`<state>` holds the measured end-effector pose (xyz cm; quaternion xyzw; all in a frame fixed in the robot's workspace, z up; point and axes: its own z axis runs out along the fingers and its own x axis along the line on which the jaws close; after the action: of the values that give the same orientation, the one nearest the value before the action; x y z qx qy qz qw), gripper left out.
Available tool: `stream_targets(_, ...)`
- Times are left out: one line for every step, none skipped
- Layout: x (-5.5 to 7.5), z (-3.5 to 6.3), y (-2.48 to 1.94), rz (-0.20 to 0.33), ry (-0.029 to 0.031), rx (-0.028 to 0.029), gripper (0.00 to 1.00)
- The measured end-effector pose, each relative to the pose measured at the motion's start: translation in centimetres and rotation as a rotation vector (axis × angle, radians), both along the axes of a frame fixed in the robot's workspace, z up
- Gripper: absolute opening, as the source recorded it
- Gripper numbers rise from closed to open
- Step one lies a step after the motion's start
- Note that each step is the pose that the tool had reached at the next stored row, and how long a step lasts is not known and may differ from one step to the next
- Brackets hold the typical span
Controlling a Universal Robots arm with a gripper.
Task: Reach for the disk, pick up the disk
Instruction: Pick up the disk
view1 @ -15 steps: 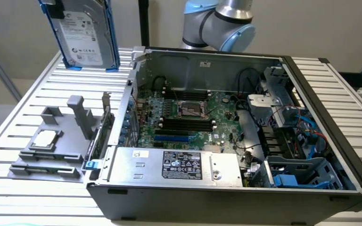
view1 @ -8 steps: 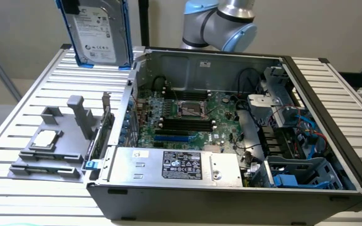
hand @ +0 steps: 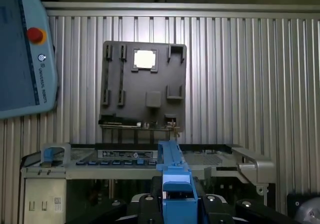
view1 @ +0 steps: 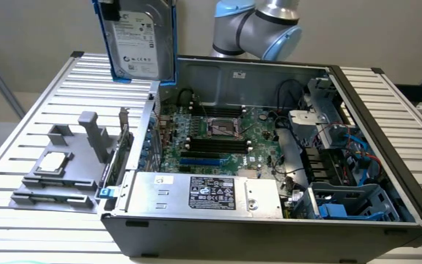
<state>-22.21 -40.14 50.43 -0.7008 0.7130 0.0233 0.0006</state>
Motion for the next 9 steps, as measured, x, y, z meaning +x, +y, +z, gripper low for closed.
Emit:
stream_targets(0.5,0.00,-0.10,0.000,0.0002,-0.0001,0.33)
stream_targets(0.9,0.00,-0.21,0.000,0.0004,0.0000,0.33)
stream_targets(1.3,0.01,-0.32,0.000,0.0008,-0.0001,0.33)
stream_targets(1.8,0.00,-0.43,0.000,0.0009,0.0000,0.33)
stream_targets(2.2,0.00,-0.55,0.000,0.0011,-0.0001,0.33)
stream_targets(2.7,0.00,-0.68,0.000,0.0011,-0.0001,0.33)
stream_targets(3.1,0.00,-0.81,0.000,0.0011,0.0000,0.33)
stream_targets(3.6,0.00,-0.96,0.000,0.0011,0.0000,0.33)
stream_targets(4.1,0.00,-1.12,0.000,0.0011,0.0001,0.33)
